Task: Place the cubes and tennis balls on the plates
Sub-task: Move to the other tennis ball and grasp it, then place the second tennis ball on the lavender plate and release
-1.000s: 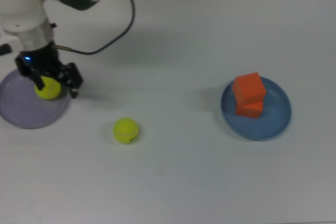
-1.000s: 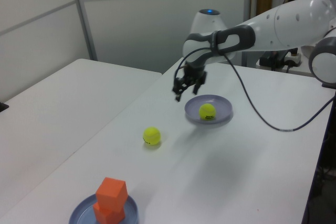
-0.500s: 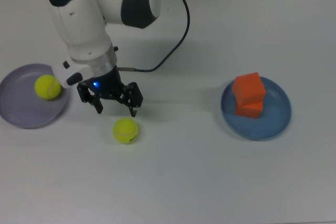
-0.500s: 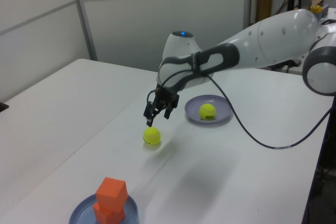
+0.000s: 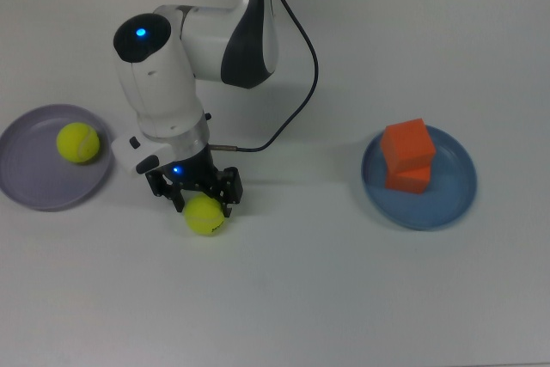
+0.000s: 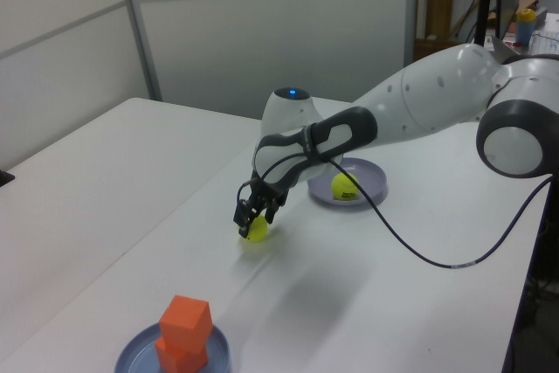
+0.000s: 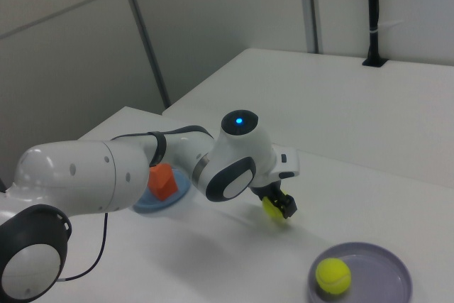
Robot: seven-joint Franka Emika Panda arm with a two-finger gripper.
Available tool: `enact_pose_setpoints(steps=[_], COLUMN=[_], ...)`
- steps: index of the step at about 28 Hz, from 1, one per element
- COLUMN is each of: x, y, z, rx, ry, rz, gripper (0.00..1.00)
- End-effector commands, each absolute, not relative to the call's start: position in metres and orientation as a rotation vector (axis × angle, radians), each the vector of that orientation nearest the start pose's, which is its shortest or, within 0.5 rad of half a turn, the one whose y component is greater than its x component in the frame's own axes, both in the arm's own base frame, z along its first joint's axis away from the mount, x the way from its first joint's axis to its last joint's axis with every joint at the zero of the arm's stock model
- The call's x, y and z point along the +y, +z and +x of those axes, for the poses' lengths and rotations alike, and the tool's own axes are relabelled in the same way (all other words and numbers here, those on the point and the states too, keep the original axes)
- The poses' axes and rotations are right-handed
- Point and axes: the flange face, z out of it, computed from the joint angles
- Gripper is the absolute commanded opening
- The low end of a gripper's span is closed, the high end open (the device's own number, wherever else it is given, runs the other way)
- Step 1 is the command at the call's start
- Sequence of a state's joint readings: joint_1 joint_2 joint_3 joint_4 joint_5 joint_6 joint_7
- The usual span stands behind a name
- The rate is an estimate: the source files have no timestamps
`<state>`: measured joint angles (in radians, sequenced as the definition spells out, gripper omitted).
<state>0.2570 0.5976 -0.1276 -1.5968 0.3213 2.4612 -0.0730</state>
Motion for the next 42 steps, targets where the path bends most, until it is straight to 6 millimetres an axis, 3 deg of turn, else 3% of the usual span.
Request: enact_pose_setpoints(steps=[1, 3, 7, 9, 12, 14, 15, 18, 20, 25, 29, 31, 32, 34, 38, 42], x=[0.109, 0.106, 0.083, 0.05, 0.021, -0.004, -0.026, -0.049, -0.066, -0.092, -0.096, -0.106, -0.109, -0.109, -0.103, -0.073], y=[0.315, 0.32, 0.36, 0.388, 0.404, 0.406, 0.404, 0.392, 0.372, 0.361, 0.361, 0.364, 0.366, 0.377, 0.422, 0.473], z=[0.717, 0.718, 0.72, 0.721, 0.72, 0.719, 0.717, 0.717, 0.719, 0.715, 0.713, 0.706, 0.703, 0.698, 0.681, 0.662], rx=[0.03, 0.042, 0.099, 0.168, 0.236, 0.295, 0.333, 0.378, 0.412, 0.453, 0.455, 0.429, 0.401, 0.315, 0.23, 0.148], ry=[-0.424, -0.436, -0.515, -0.572, -0.603, -0.6, -0.593, -0.578, -0.548, -0.528, -0.516, -0.484, -0.458, -0.421, -0.329, -0.271], rz=[-2.943, -2.944, -2.924, -2.914, -2.918, -2.936, -2.957, -2.978, -2.995, -3.006, -3.01, -3.033, -3.042, -3.052, -3.02, -2.998], gripper=[0.0, 0.0, 0.0, 0.0, 0.0, 0.0, 0.0, 0.0, 0.0, 0.0, 0.0, 0.99, 0.96, 1.0, 1.0, 1.0])
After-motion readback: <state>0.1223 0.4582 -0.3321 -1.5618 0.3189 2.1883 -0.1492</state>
